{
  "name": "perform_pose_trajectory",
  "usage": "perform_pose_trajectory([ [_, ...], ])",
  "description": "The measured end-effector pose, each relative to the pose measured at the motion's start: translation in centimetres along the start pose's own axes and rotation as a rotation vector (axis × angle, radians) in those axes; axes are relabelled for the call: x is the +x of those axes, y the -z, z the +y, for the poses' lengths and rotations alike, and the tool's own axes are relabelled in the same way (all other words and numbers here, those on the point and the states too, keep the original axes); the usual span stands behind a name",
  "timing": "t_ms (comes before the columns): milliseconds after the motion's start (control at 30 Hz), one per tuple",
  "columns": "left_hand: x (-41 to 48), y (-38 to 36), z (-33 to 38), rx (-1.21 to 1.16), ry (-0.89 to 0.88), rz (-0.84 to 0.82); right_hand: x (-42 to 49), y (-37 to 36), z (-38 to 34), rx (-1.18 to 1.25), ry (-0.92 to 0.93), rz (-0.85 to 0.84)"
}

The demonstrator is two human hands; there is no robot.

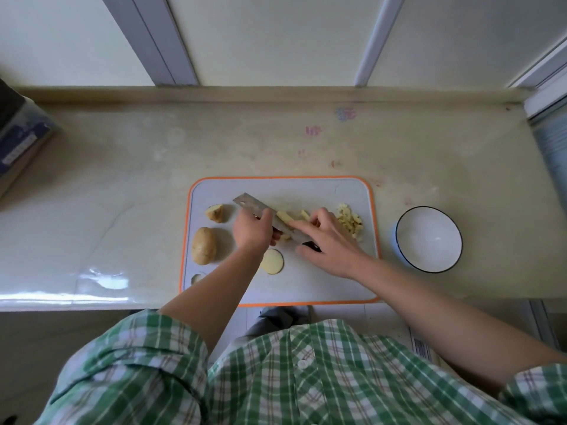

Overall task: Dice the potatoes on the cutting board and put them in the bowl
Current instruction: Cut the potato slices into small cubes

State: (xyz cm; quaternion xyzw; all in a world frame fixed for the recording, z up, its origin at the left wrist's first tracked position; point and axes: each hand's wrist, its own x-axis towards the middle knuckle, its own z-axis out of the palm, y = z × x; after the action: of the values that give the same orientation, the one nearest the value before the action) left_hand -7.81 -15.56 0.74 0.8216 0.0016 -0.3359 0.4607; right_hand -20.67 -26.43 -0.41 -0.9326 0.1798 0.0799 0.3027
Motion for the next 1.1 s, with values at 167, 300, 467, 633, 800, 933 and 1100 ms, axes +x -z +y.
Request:
perform_pose_trajectory([
  [167,0.3,0.7,-0.9,-0.001,-0.011,0.054,2.1,-0.4,-0.7,0.085,-0.150,-0.058],
  [300,0.5,1.4,-1.1,-0.017,-0.026,0.148,1.8,0.3,-0.7,0.126,-0.089,0.039],
  [467,0.2,0.1,1.4,-0.107,-0.101,0.193,0.2,0.7,-1.1,-0.158,-0.064,-0.047],
  [633,-0.2,-2.2,3.6,-0.227,-0.216,-0.075,-0.8,1.9,0.7,0.288,-0.167,0.342],
  [800,3.2,-3.1,1.3,0.759,-0.807,-0.320,-2.2,3.6,2.3,0.425,-0.350,0.469],
  [933,4.4,-4.1,0.0,1.235,-0.986,-0.482,-2.8,3.3,2.9,0.446,-0.384,0.461],
  [1100,5.3,-3.8,0.0,1.244,-0.980,-0.415,-2.7,2.6,2.7,0.481,-0.390,0.429],
])
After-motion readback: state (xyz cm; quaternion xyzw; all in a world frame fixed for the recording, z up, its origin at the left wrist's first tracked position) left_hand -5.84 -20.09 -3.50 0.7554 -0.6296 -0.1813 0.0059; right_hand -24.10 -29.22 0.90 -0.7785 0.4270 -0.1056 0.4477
